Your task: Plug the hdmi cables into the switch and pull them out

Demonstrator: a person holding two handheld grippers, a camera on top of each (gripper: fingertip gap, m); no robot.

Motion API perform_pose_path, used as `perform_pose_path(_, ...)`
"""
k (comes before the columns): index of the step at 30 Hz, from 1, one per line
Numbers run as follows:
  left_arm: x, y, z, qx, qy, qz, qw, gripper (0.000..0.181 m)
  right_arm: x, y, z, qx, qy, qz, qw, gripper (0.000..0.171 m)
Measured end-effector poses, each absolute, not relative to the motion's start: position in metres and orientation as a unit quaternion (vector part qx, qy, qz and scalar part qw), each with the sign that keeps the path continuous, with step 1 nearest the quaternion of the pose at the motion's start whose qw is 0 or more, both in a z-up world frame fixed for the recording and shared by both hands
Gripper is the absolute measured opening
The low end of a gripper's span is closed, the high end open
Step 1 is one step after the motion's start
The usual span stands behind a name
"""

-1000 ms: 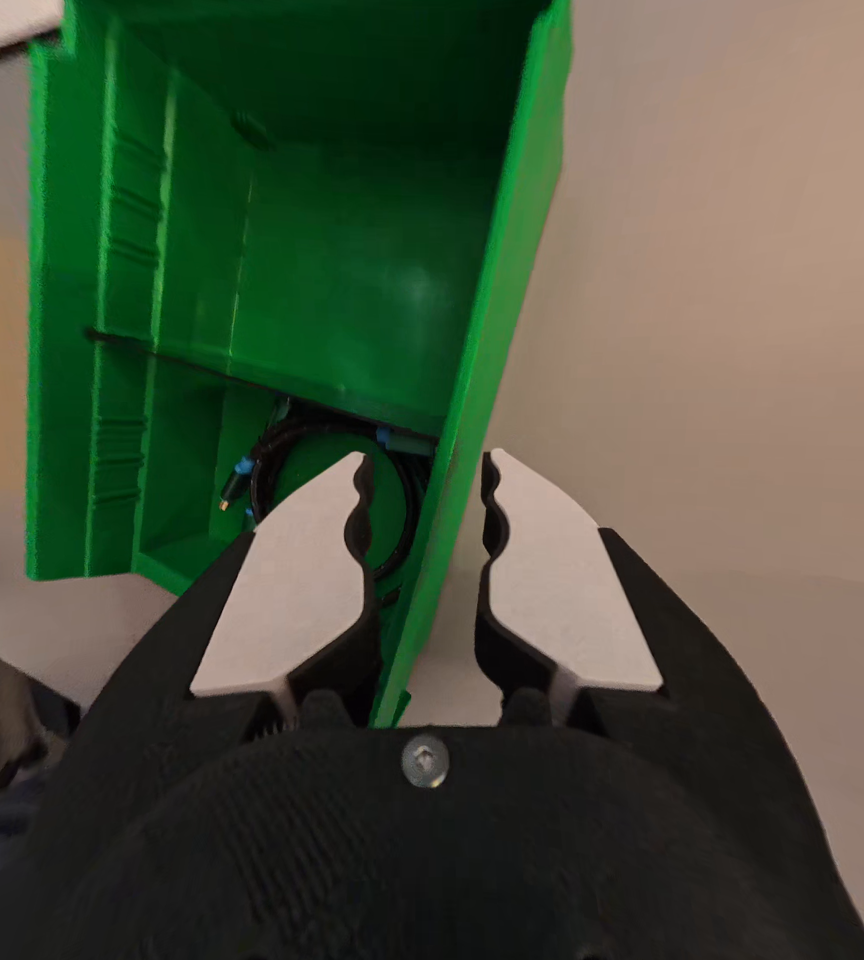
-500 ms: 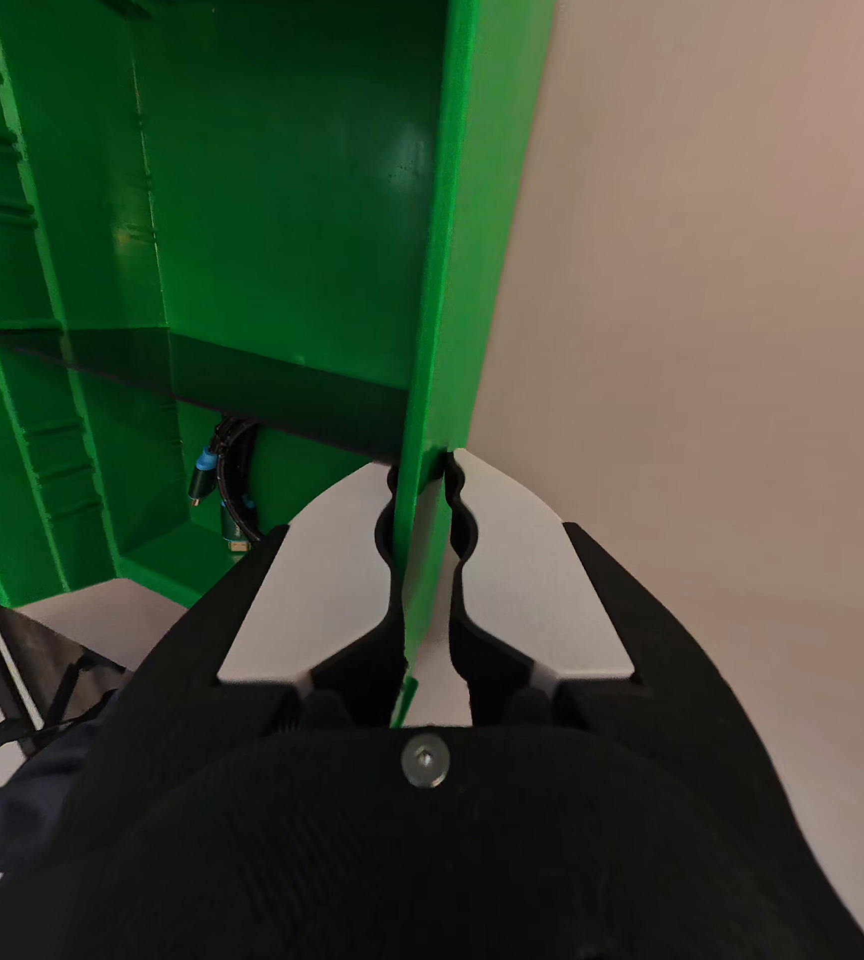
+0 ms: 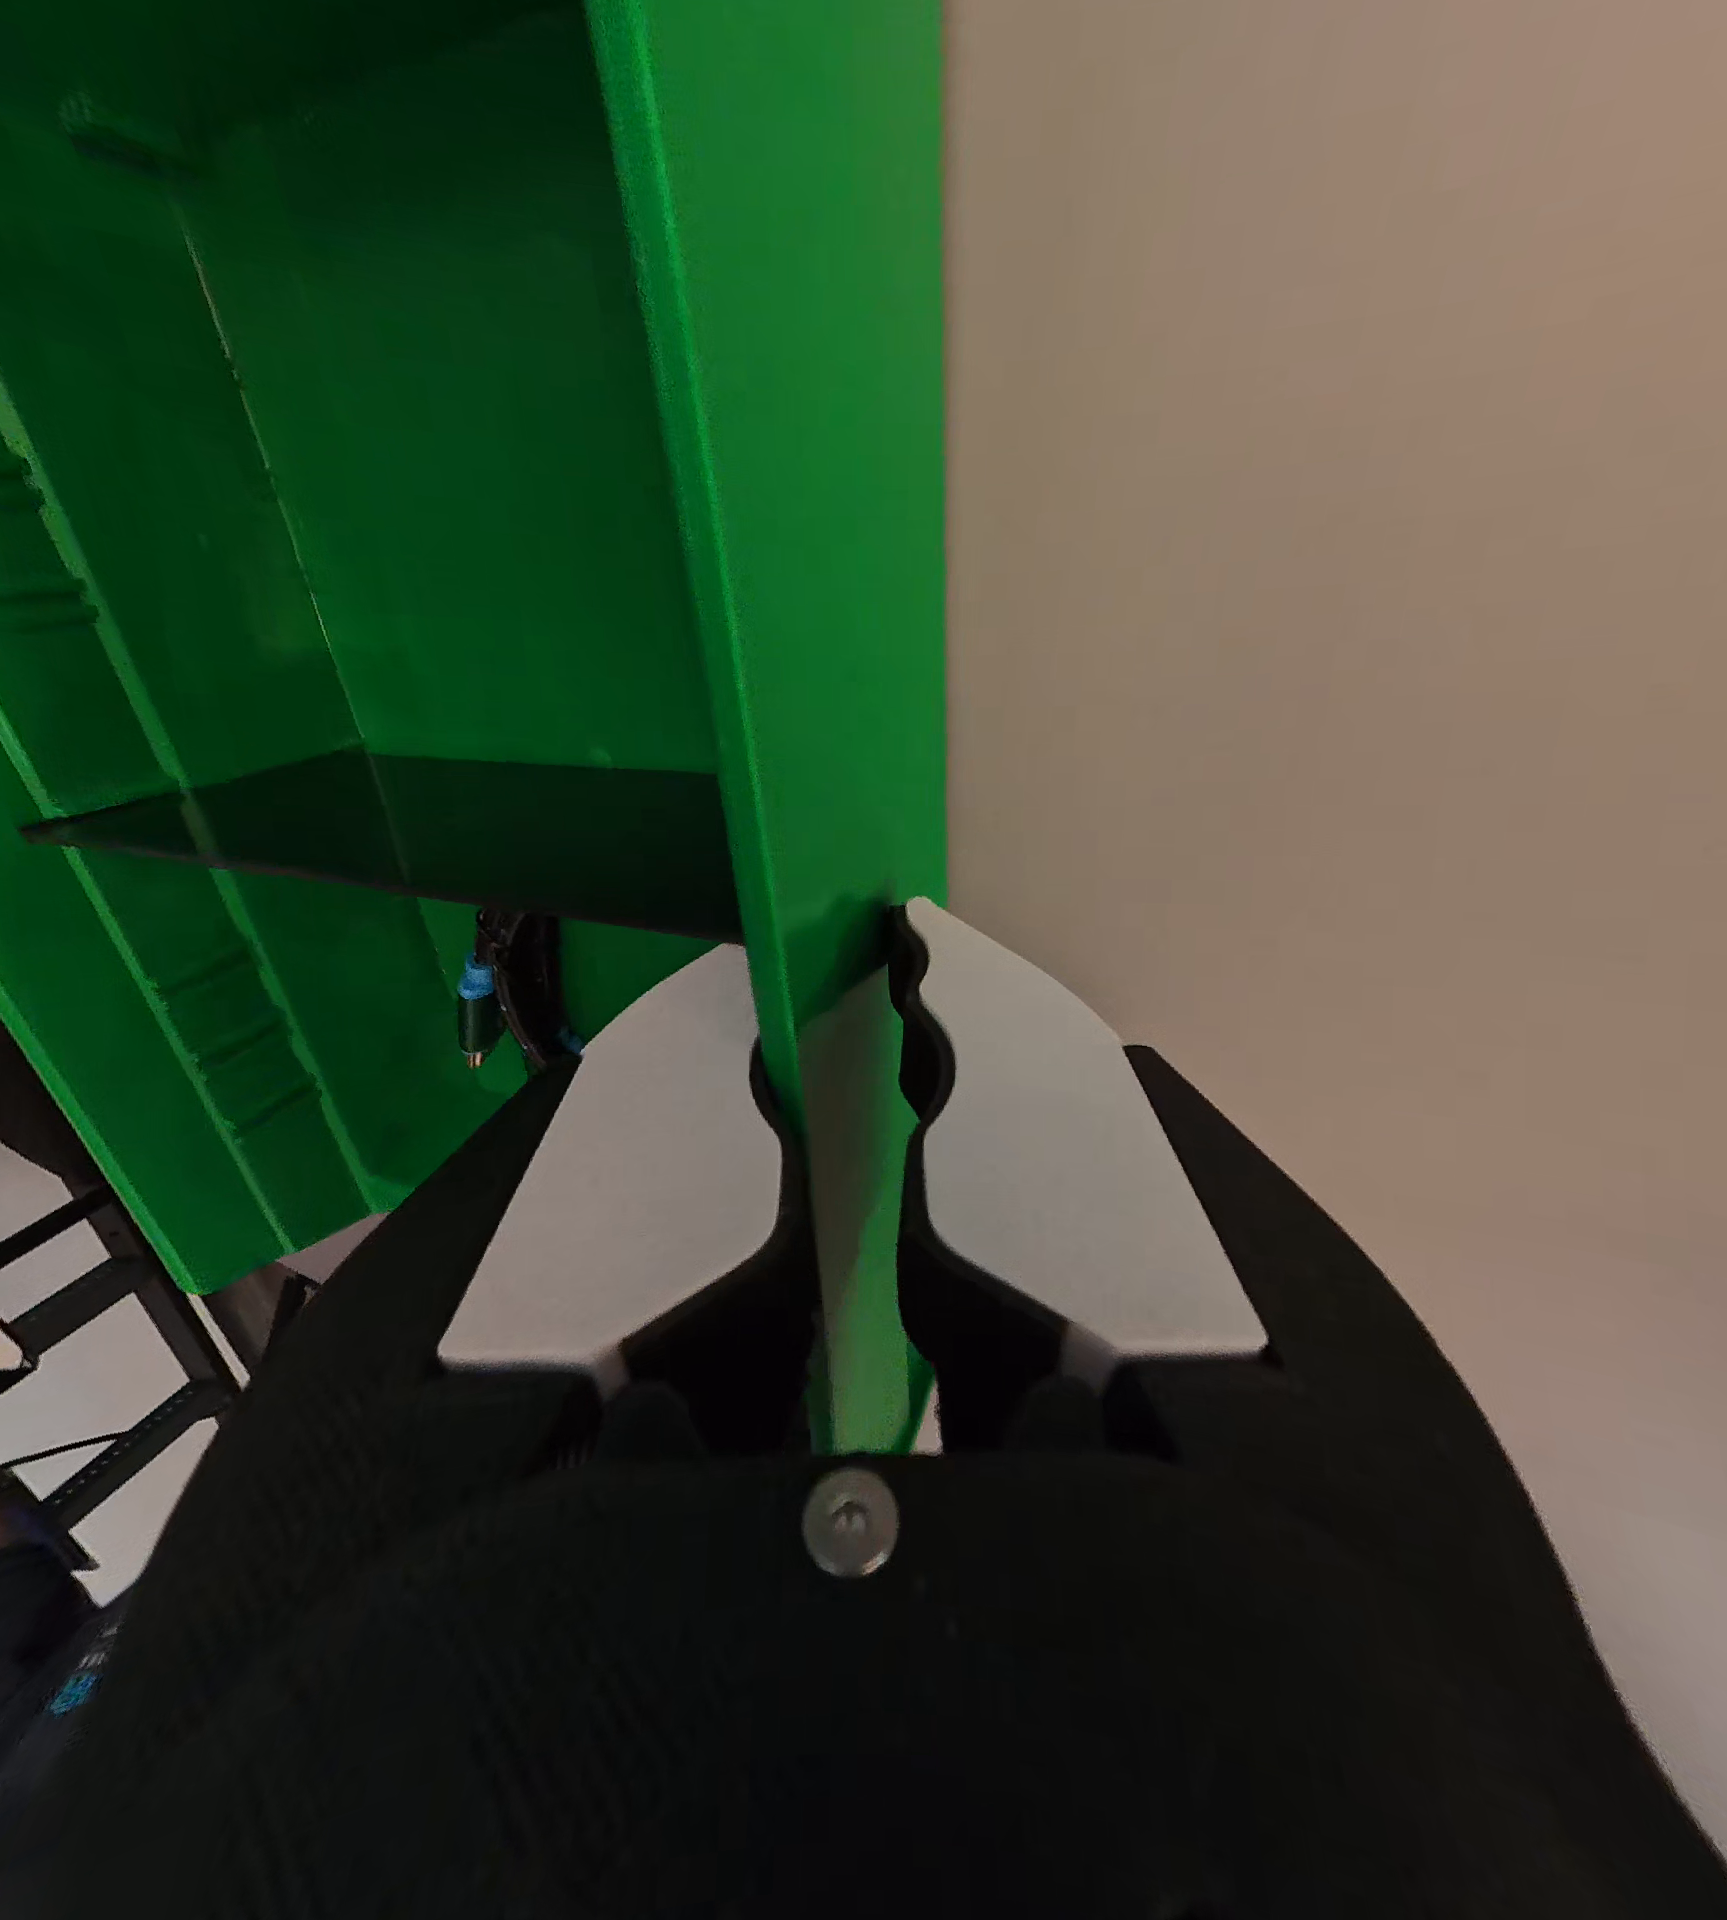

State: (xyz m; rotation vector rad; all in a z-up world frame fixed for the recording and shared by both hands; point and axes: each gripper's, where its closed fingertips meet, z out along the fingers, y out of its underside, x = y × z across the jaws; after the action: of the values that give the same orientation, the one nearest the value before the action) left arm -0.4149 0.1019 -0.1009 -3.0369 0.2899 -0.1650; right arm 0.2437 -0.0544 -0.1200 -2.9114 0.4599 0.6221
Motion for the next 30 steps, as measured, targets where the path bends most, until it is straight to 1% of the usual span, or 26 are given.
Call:
perform_pose_path(9,-0.398,0.105,-0.101,-0.991,0.093,-0.085,0.043,0.006,0.234,-0.036,-0.12,-0.966,0.154,0.195,0.073,0.012)
perform_pose_path(16,-0.397,0.105,-0.101,-0.99,0.094,-0.085,0.057,0.006,0.233,-0.038,-0.12,-0.96,0.153,0.22,0.08,0.016)
perform_pose_path(21,-0.395,0.106,-0.1,-0.987,0.067,-0.134,0.064,0.008,0.246,-0.042,-0.12,-0.961,0.155,0.212,0.083,0.015)
perform_pose_path(30,-0.415,0.112,-0.1,-0.985,0.046,-0.138,0.093,0.009,0.261,-0.048,-0.12,-0.962,0.144,0.212,0.094,0.016)
